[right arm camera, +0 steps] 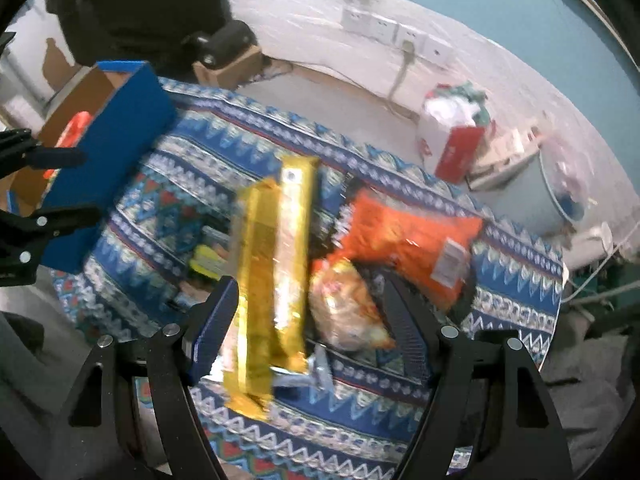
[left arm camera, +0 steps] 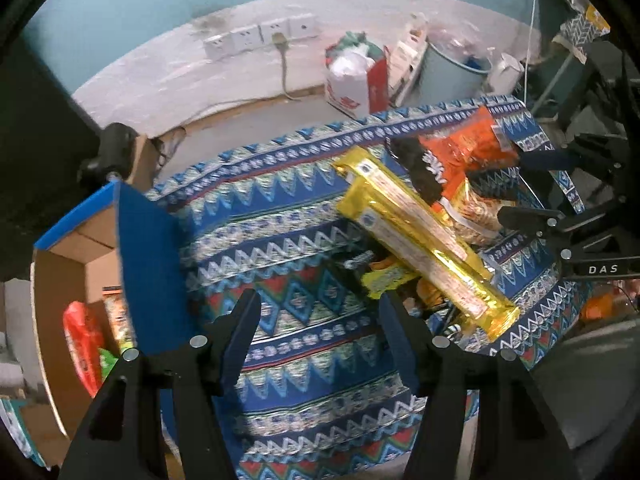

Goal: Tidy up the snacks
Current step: 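Move both tools back over the remaining snacks, then grasp a gold wafer bar with the left gripper while the right grasps the striped chip bag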

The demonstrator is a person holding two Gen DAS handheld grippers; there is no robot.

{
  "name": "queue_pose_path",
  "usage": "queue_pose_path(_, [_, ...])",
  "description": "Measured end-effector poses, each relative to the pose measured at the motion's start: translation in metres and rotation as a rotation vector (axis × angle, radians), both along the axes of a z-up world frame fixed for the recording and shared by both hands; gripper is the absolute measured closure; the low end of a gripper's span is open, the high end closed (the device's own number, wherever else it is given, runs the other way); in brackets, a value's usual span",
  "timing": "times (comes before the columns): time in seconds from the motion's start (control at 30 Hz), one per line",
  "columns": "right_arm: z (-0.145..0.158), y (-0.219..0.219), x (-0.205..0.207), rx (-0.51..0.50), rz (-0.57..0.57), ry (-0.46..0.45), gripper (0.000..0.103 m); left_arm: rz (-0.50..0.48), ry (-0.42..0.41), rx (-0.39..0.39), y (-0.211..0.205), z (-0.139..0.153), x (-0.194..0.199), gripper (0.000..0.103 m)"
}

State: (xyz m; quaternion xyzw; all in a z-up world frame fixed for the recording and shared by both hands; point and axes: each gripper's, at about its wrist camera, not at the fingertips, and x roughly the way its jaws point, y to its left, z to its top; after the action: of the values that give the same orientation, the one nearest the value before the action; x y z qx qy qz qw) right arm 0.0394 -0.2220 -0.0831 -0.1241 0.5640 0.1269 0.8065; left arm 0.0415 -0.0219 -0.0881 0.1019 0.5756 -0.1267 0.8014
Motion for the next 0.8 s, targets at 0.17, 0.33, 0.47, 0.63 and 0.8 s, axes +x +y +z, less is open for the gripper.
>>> queue_pose_path(0.17, [-0.018,-0.022,0.003,0.000,-0.023,0.029,0.028,-0.016,0.041,-0.008,-0.021,-0.016,0.009,0.040])
queue_pose_path(0.33, [-0.033,-0.034,0.009,0.000,-0.025,0.054,0.028,-0.017,0.077,-0.012,-0.033,-0.032,0.018,0.039])
queue_pose_path(0.47, [-0.046,-0.036,0.015,0.004,-0.010,0.079,0.028,-0.006,0.119,-0.025,-0.038,-0.045,0.025,0.039])
queue_pose_path(0.63, [-0.062,-0.031,0.021,0.010,0.017,0.108,0.028,0.006,0.147,-0.036,-0.046,-0.056,0.031,0.038])
queue_pose_path(0.8, [-0.077,-0.031,0.025,-0.009,0.036,0.132,0.028,0.028,0.185,-0.067,-0.055,-0.066,0.037,0.034])
